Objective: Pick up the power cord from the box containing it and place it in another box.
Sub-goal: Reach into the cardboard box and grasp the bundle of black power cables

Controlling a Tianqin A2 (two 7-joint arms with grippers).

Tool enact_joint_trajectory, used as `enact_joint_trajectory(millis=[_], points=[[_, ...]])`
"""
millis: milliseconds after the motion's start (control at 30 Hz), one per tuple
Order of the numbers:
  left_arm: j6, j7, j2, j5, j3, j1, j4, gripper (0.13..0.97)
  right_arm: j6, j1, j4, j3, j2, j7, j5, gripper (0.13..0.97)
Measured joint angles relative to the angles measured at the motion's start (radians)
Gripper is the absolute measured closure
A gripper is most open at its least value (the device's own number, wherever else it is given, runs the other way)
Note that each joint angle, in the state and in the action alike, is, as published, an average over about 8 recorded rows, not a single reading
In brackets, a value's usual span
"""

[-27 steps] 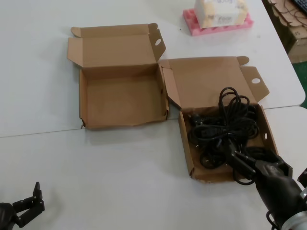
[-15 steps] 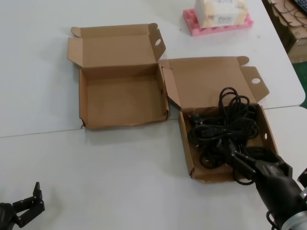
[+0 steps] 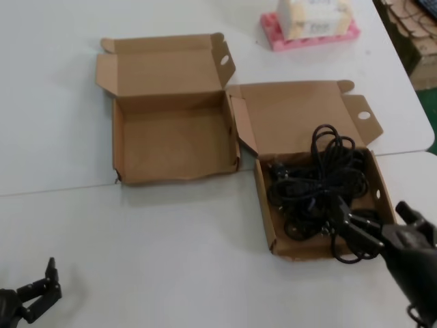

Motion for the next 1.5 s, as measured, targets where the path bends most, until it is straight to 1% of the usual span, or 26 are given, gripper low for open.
enact_joint_trajectory(millis=[100,200,300,333,367,500,600,633,733,833,900,933,1000,1067,1133,1200,1300,1333,1500], points=[[0.0,0.0,0.0,0.0,0.0,0.0,0.0,0.173,-0.072,-0.019,0.031,0.048,0.014,0.0,-0.037,0.129],[0.0,0.0,0.0,0.0,0.0,0.0,0.0,0.206,-0.16,-0.011,0.038,0.09,0.019,0.0,-0.095,0.129],[0.0,0.0,0.0,0.0,0.0,0.0,0.0,0.238,-0.211,0.021,0.025,0.089,0.047,0.0,-0.163,0.129],[0.0,0.0,0.0,0.0,0.0,0.0,0.0,0.238,-0.216,0.036,0.017,0.077,0.064,0.0,-0.183,0.129],[0.0,0.0,0.0,0.0,0.0,0.0,0.0,0.257,-0.216,0.053,0.008,0.057,0.084,0.0,-0.203,0.129],[0.0,0.0,0.0,0.0,0.0,0.0,0.0,0.333,-0.177,0.136,-0.048,-0.074,0.177,0.0,-0.267,0.129],[0.0,0.0,0.0,0.0,0.0,0.0,0.0,0.389,-0.131,0.217,-0.103,-0.203,0.239,0.0,-0.309,0.129],[0.0,0.0,0.0,0.0,0.0,0.0,0.0,0.389,-0.115,0.246,-0.122,-0.246,0.255,0.0,-0.326,0.129],[0.0,0.0,0.0,0.0,0.0,0.0,0.0,0.469,-0.063,0.337,-0.181,-0.376,0.292,0.0,-0.399,0.129],[0.0,0.0,0.0,0.0,0.0,0.0,0.0,0.548,0.002,0.43,-0.241,-0.505,0.315,0.0,-0.505,0.129],[0.0,0.0,0.0,0.0,0.0,0.0,0.0,0.601,0.058,0.496,-0.287,-0.598,0.325,0.0,-0.596,0.13],[0.0,0.0,0.0,0.0,0.0,0.0,0.0,0.601,0.089,0.53,-0.311,-0.646,0.328,0.0,-0.642,0.13],[0.0,0.0,0.0,0.0,0.0,0.0,0.0,0.645,0.153,0.599,-0.364,-0.746,0.333,0.0,-0.73,0.131],[0.0,0.0,0.0,0.0,0.0,0.0,0.0,0.689,0.213,0.664,-0.415,-0.844,0.334,0.0,-0.799,0.131],[0.0,0.0,0.0,0.0,0.0,0.0,0.0,0.733,0.264,0.725,-0.46,-0.937,0.334,0.0,-0.846,0.132],[0.0,0.0,0.0,0.0,0.0,0.0,0.0,0.778,0.301,0.773,-0.495,-1.013,0.334,0.0,-0.869,0.145],[0.0,0.0,0.0,0.0,0.0,0.0,0.0,0.778,0.332,0.819,-0.525,-1.089,0.334,0.0,-0.872,0.165],[0.0,0.0,0.0,0.0,0.0,0.0,0.0,0.778,0.339,0.828,-0.532,-1.105,0.334,0.0,-0.87,0.172],[0.0,0.0,0.0,0.0,0.0,0.0,0.0,0.847,0.362,0.851,-0.563,-1.144,0.328,0.0,-0.854,0.185]])
